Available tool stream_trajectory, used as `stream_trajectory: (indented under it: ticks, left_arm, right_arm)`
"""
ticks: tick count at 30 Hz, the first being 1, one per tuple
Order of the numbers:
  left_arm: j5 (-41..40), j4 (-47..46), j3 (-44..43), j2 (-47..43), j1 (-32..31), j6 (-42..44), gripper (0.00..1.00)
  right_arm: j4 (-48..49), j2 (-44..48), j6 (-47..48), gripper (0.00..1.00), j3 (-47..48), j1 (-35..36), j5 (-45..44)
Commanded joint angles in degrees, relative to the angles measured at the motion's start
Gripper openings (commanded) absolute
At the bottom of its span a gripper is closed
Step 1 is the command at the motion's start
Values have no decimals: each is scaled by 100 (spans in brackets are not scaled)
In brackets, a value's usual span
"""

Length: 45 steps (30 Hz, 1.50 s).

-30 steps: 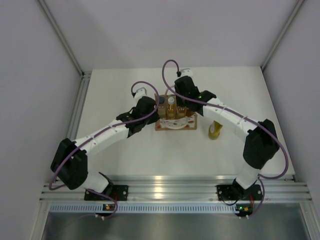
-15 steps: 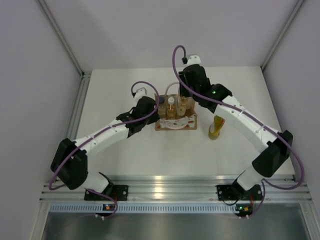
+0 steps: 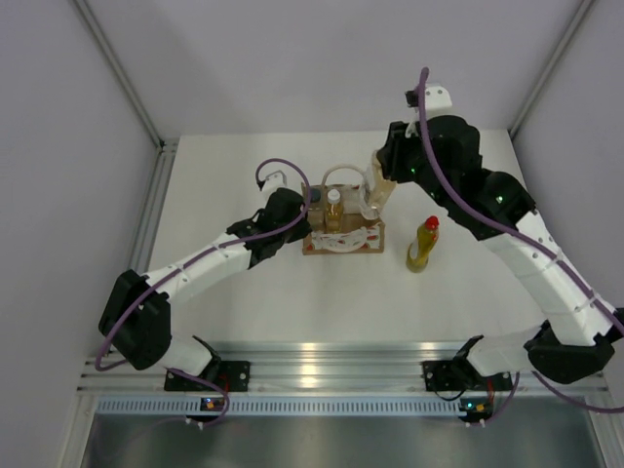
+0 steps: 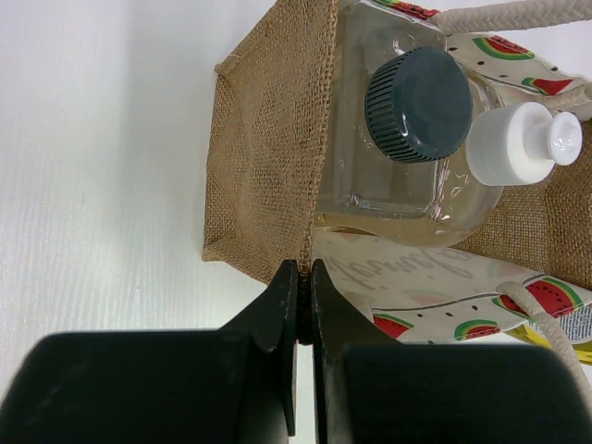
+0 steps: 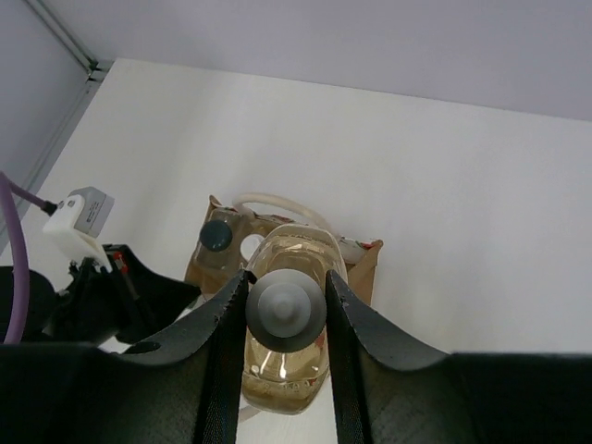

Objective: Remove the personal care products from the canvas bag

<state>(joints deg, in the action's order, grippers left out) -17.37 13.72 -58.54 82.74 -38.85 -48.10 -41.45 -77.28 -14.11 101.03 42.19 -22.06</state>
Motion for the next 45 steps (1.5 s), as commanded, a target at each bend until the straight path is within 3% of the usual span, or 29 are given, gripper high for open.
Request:
stream_trajectory:
  ticks: [1, 9, 14, 25, 36, 38, 42, 43, 45]
  left_arm:
    - [242, 26, -192, -144, -79, -33, 0]
    - [242, 17, -184, -162, -79, -16, 0]
    - [251, 17, -184, -171, -87, -24, 0]
    - [286, 26, -219, -153, -79, -16, 0]
    - [339, 17, -210, -126, -79, -68, 0]
    - [348, 8, -219, -126, -79, -68, 0]
    - [348, 8, -201, -126, -79, -60, 0]
    - [348, 8, -193, -126, -87, -60, 0]
    - [348, 17, -192, -118, -79, -68, 0]
  right_arm:
    - [331, 598, 48, 0, 181, 96, 176]
    - [462, 1599, 110, 0, -1084, 96, 553]
    - [857, 2225, 224, 0, -2402, 96, 642]
    - [2588, 3552, 242, 0, -5345, 96, 1143]
    - [2739, 3834, 172, 0, -6244, 96, 1274]
    - [2721, 3834, 145, 11, -6280, 96, 1293]
    - [2704, 3974, 84, 45, -6289, 105, 1292]
    - [2678, 3983, 84, 61, -6254, 96, 1284]
    - [2616, 3957, 93, 71, -6105, 96, 1266]
